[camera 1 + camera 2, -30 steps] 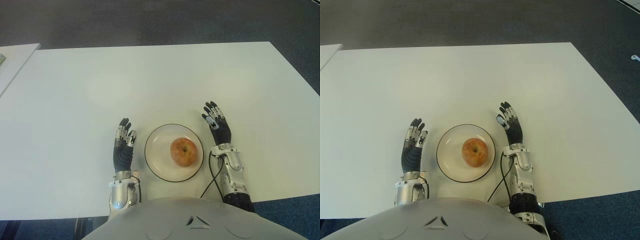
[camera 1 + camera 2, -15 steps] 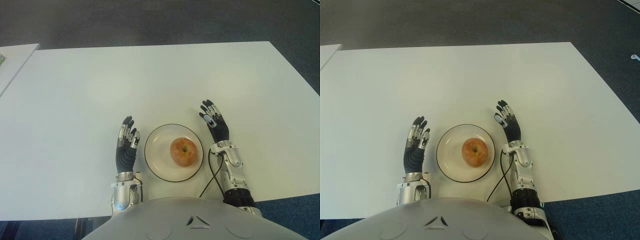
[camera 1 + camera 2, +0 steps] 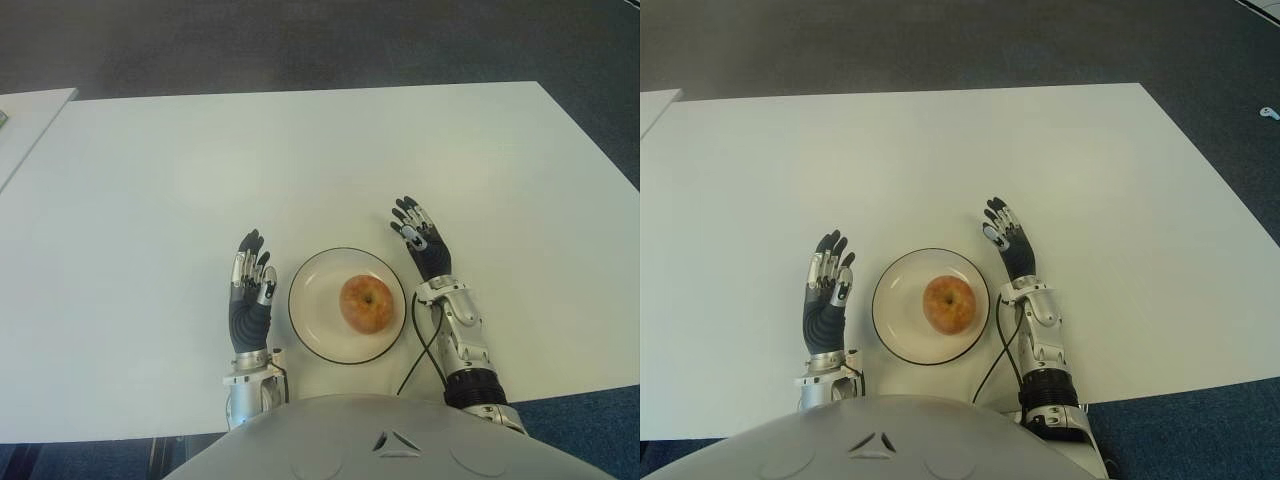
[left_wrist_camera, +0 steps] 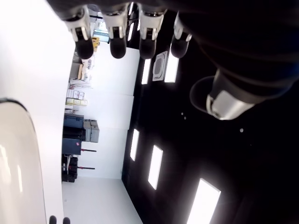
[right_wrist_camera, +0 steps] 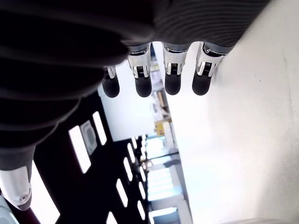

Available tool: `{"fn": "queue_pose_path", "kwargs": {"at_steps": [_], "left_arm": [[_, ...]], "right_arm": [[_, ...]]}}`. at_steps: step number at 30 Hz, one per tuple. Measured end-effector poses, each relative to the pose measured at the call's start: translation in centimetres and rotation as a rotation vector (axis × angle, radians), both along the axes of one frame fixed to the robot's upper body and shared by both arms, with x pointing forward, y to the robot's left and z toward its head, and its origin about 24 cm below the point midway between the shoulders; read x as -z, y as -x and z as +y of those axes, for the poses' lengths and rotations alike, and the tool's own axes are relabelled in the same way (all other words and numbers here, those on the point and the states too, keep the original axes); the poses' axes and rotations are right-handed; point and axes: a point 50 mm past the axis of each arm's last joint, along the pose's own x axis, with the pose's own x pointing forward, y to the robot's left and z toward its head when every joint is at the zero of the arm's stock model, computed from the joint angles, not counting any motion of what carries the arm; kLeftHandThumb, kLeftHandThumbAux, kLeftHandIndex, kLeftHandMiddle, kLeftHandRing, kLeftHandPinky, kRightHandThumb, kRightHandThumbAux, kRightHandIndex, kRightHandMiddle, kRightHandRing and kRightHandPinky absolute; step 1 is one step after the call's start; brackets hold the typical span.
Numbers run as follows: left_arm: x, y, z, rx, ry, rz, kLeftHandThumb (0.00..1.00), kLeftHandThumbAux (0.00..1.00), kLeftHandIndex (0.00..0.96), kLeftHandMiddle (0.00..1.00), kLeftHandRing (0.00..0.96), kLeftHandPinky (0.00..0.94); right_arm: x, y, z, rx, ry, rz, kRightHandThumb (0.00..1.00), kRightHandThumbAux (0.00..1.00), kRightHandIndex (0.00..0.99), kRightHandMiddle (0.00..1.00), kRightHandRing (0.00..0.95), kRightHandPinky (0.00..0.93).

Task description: Put the apples into the plate.

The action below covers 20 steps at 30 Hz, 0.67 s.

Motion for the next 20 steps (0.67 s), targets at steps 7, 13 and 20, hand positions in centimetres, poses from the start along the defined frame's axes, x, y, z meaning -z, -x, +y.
{"fn": "queue_pose_path", "kwargs": {"at_steps": [7, 13, 20], "left_arm": [[0.2, 0.3, 0.4, -0.046, -0.064, 0.014, 0.375, 0.481, 0.02, 0.001, 0.0, 0.0], [1.2, 1.0, 0.6, -0.083, -0.074, 0.052, 0.354, 0.498, 0.006, 0.0, 0.0, 0.0], [1.2, 1.6, 0.7, -0.12, -0.096, 0.064, 0.314, 0.532, 0.0, 0.0, 0.0, 0.0]], "right_arm": [[0.1, -0.5, 0.1, -0.029, 0.006, 0.002, 0.238, 0.58, 0.051, 0.042, 0.001, 0.001], [0.2, -0.4, -0.1, -0.05, 0.032, -0.007, 0.219, 0.585, 0.046, 0.044, 0.001, 0.002], [0.2, 0.0, -0.4, -0.087, 0.037, -0.01, 0.219, 0.593, 0.045, 0.053, 0.011, 0.011]]}}
